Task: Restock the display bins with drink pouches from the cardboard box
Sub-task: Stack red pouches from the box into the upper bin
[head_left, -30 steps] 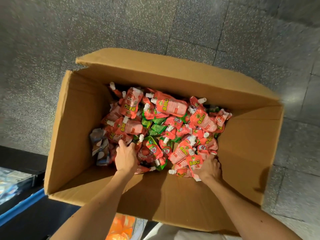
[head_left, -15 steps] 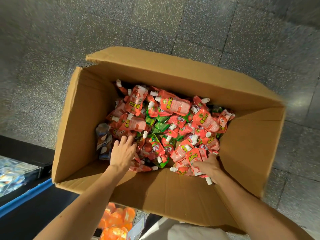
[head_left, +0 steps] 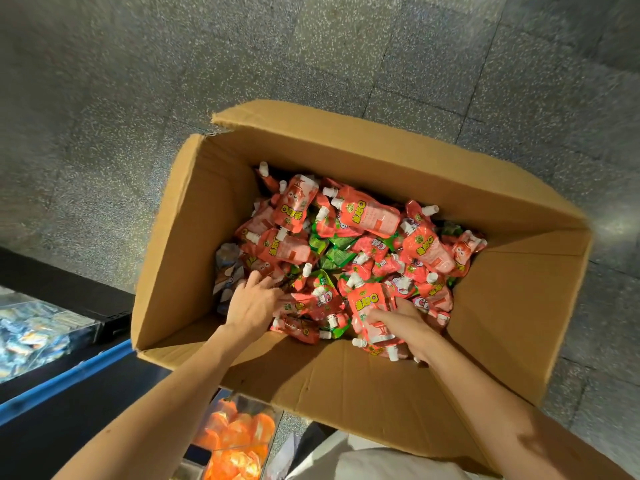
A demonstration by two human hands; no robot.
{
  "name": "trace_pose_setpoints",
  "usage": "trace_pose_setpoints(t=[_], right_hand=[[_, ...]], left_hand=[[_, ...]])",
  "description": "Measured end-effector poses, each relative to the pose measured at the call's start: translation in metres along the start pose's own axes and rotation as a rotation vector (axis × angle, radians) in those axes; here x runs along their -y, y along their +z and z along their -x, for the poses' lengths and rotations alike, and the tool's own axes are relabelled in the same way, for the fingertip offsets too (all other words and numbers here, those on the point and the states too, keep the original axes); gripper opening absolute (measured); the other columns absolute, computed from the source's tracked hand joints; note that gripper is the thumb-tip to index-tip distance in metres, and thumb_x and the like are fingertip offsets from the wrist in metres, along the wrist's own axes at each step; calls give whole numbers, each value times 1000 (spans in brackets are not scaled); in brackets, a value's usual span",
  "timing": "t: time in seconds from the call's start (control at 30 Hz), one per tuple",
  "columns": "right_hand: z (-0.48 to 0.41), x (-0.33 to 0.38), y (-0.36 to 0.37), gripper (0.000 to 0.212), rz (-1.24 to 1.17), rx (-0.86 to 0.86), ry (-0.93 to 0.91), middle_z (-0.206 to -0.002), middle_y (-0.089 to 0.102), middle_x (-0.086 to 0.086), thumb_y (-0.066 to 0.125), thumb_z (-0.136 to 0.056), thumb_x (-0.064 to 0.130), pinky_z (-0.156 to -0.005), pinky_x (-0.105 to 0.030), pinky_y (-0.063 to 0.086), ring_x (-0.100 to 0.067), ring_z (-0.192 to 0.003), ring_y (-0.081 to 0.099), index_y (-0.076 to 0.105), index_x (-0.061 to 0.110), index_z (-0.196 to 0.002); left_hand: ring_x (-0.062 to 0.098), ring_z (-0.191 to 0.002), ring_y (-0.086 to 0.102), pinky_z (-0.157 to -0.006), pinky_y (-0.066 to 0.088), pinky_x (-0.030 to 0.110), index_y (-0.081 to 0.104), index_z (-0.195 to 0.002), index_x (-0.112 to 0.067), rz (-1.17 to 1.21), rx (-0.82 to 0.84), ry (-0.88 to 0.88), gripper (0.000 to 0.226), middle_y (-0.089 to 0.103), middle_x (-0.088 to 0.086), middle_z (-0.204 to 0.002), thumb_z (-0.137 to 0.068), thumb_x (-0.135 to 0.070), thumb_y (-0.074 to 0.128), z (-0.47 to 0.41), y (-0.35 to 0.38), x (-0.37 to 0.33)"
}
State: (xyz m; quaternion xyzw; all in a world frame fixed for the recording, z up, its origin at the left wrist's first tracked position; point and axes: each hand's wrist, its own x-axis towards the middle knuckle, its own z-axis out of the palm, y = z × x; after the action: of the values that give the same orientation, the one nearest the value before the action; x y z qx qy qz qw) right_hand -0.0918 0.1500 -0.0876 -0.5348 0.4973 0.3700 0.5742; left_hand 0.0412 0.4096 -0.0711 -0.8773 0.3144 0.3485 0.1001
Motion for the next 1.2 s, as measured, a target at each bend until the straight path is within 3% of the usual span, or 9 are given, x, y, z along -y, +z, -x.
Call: trace_pose_setpoints(t=[0.1, 0.23, 0.53, 0.63, 0.8, 0.97, 1.03, 1.13, 1.2], right_hand=[[7, 9, 5, 61, -56, 90, 11, -110, 72, -12, 82, -63, 28, -82, -47, 61, -27, -94, 73, 61, 18, -118], [27, 33, 16, 43, -161, 186, -42, -111, 72, -18, 77, -76, 13, -78, -43, 58, -31, -97, 71, 64, 7, -116], [118, 103, 68, 36, -195, 334, -307, -93, 75, -6, 72, -82, 2, -71, -35, 57, -20, -82, 71, 59, 11, -114], [174, 116, 102, 26, -87, 460, -487, -74, 71, -2, 69, -73, 0, -57, -28, 54, -16, -63, 65, 64, 9, -97], [278, 101, 174, 23, 69, 654, -706, -52, 49, 3, 50, -77, -13, -35, -16, 33, -6, -36, 42, 53, 9, -84], [379, 33, 268, 61, 287, 801, -972, -88, 72, -4, 74, -67, 4, -62, -27, 54, -12, -69, 67, 55, 4, -125], [418, -3, 304, 56, 369, 874, -1010, -94, 74, -11, 85, -67, 7, -73, -36, 57, -20, -78, 69, 61, 4, -117], [473, -59, 363, 26, 545, 1032, -1049, -73, 70, -9, 85, -72, 13, -59, -31, 51, -20, -59, 63, 67, 7, -89], [507, -95, 402, 28, 595, 1147, -1056, -74, 72, 0, 84, -71, 10, -57, -26, 52, -11, -58, 65, 69, 8, -95]], left_hand=[[28, -101, 59, -82, 47, 38, 70, -104, -17, 470, -90, -92, 17, 66, 6, -110, -98, -28, 59, 8, 5, 3], [19, -81, 64, -70, 54, 32, 58, -100, -10, 1162, 36, -352, 21, 67, 8, -96, -104, -29, 49, 21, -29, -10], [33, -105, 68, -89, 57, 45, 60, -125, -13, 2016, -160, -150, 28, 70, 18, -116, -99, -22, 53, 121, -90, -18], [26, -89, 70, -72, 59, 31, 60, -124, -14, 2094, -342, -89, 33, 69, 13, -106, -91, -20, 57, 188, -100, -8], [22, -75, 69, -70, 59, 31, 59, -121, -15, 2088, -617, -124, 27, 69, 13, -97, -97, -4, 52, 306, -94, 3], [26, -92, 71, -83, 58, 43, 60, -118, -20, 1971, -1038, -239, 26, 72, 9, -106, -92, -23, 62, 456, -55, -9], [19, -97, 71, -81, 58, 35, 60, -118, -19, 1899, -1230, -302, 35, 74, 1, -106, -87, -28, 72, 520, -35, -23], [10, -90, 71, -79, 57, 24, 58, -117, -17, 1738, -1491, -436, 46, 76, -4, -99, -77, -15, 81, 611, -2, -40], [14, -93, 71, -84, 58, 28, 58, -120, -12, 1623, -1600, -560, 52, 75, 1, -103, -74, -14, 81, 667, 19, -50]])
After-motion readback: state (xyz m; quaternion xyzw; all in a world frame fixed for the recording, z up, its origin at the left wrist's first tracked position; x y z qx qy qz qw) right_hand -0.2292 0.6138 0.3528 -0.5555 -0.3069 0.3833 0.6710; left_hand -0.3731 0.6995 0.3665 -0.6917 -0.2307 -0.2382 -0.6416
